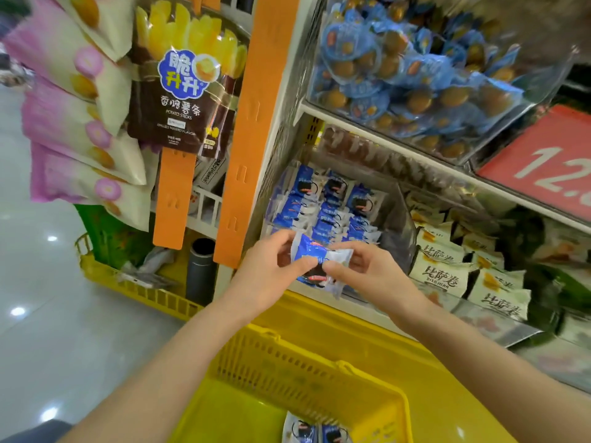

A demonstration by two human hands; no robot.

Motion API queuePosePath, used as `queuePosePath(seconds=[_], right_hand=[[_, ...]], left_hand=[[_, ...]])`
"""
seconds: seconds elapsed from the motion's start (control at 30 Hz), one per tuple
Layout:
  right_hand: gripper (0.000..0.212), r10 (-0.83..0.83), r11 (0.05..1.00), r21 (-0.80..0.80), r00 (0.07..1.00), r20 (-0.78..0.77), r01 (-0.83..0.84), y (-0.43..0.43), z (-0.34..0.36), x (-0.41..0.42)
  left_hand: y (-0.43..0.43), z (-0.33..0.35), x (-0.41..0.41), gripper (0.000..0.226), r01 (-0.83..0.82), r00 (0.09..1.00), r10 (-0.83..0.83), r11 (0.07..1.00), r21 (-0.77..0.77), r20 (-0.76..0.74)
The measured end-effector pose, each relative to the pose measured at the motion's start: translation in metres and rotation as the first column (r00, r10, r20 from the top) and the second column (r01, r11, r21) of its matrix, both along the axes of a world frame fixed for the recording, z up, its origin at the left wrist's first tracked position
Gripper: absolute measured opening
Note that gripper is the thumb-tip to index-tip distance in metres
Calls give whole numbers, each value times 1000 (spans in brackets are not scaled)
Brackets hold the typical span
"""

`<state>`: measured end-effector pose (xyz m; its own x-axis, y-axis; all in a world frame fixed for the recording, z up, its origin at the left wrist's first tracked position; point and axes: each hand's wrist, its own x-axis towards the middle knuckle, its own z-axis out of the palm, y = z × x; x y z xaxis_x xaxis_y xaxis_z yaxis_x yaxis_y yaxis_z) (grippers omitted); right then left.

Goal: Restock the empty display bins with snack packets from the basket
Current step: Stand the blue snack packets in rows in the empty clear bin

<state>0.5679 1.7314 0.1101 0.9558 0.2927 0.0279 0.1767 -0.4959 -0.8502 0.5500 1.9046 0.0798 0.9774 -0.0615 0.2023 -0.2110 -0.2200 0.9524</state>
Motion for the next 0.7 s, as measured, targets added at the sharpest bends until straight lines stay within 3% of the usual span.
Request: queuePosePath(seconds=[0.23, 0.43, 0.5, 0.7], right_hand=[[16, -196, 976, -66, 971, 137, 207, -31, 18, 28], [41, -393, 894, -124, 887, 243, 430, -29, 12, 111], [38, -353, 907, -139, 897, 268, 398, -18, 4, 138], [44, -249, 914, -250, 928, 277, 320, 24, -17, 203]], left_hand=[[-1, -1, 33, 43, -91, 978, 13, 925, 368, 208], [1, -21, 72, 34, -170, 950, -82, 674, 719, 301], [2, -28, 77, 39, -201, 939, -95, 628, 752, 331], [8, -35, 82, 42, -231, 903, -121, 670, 706, 411]])
